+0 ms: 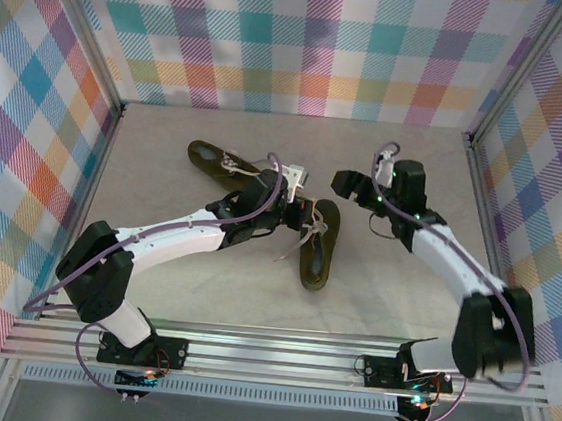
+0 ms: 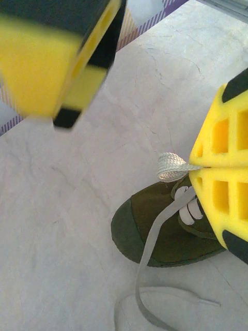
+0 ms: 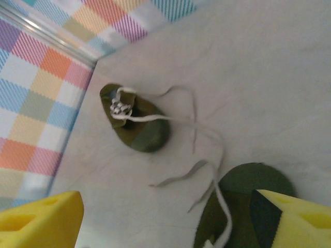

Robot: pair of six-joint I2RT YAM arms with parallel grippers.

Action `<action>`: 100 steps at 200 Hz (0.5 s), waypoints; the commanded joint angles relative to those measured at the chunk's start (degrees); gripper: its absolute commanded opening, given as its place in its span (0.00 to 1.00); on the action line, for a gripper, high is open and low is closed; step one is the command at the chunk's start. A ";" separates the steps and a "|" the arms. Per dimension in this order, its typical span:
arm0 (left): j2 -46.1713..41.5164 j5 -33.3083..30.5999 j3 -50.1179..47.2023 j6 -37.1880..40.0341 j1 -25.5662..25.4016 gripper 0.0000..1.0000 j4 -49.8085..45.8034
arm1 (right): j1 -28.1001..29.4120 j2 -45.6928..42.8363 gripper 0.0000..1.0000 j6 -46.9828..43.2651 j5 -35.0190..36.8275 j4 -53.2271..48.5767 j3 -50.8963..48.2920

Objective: Tie the shoes

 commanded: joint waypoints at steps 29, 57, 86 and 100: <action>1.56 4.86 3.02 -1.53 3.02 0.00 3.24 | -1.07 -9.27 0.84 -18.31 -5.78 -1.71 -8.67; 2.37 7.27 3.47 -2.36 4.09 0.00 3.75 | -1.07 -6.82 0.74 -24.93 -20.64 1.17 -9.10; 2.51 7.99 3.48 -2.64 4.43 0.00 3.67 | -0.98 0.30 0.66 -28.92 -30.08 2.97 -6.22; 2.51 8.11 3.57 -2.72 4.43 0.00 3.59 | -0.78 3.32 0.63 -30.21 -32.03 3.16 -4.37</action>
